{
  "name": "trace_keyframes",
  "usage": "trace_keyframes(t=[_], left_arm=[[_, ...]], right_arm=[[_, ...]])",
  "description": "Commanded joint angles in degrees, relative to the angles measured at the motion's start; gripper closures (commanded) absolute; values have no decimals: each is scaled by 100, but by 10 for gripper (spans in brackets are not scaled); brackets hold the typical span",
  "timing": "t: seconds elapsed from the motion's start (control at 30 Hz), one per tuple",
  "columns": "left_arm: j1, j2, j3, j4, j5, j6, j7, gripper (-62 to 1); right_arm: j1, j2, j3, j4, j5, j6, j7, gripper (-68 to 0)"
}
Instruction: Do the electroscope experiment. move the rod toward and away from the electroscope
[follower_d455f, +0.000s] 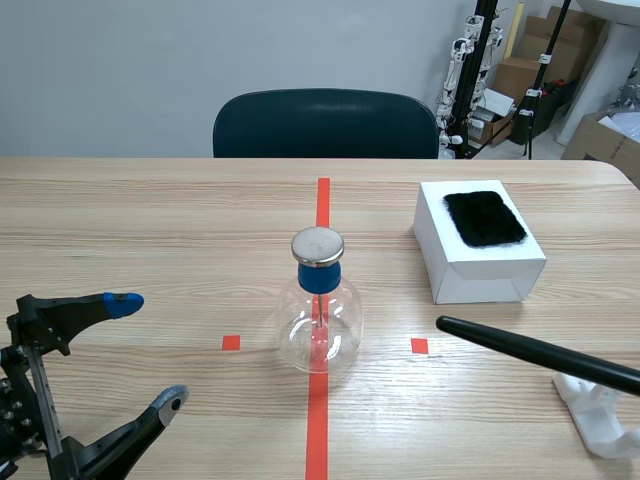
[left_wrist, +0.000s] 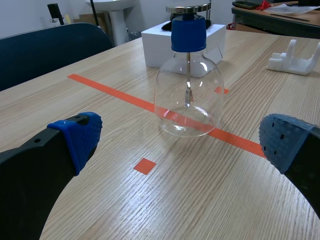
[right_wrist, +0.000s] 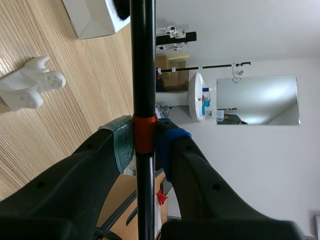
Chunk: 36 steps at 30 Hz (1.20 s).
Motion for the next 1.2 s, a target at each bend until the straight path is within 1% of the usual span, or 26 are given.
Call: trace_keyframes(t=[0.0,0.37,0.5,0.63,0.73,0.83,0.9,1.0,1.17], left_arm=[[-15,-33,-33,66,-79,13,-79,-623],[-15,-33,-33,66,-79,13,-79,-623],[-15,-33,-33,66,-79,13,-79,-623],[-15,-33,-33,66,-79,13,-79,-623],[-15,-33,-33,66,-79,13,-79,-623],[-15,-33,-33,66,-76,13,-79,-623],[-15,-33,-33,66,-76,13,-79,-623],[-15,-33,-33,66,-76,13,-79,-623],[-15,-33,-33,66,-76,13,-79,-623]], right_arm=[[-11,0,52,66,68,-68,-2,-4],[-9,0,52,66,66,-72,0,-4],[-11,0,52,66,72,-114,-2,-4],[-11,7,55,66,284,-356,-44,-4],[-7,81,118,66,433,-391,-66,-4],[52,306,216,66,772,-389,-203,-4],[155,485,284,66,898,-389,-385,-4],[376,737,367,55,935,-387,-763,-4],[944,1176,505,-57,955,-380,-1292,-3]])
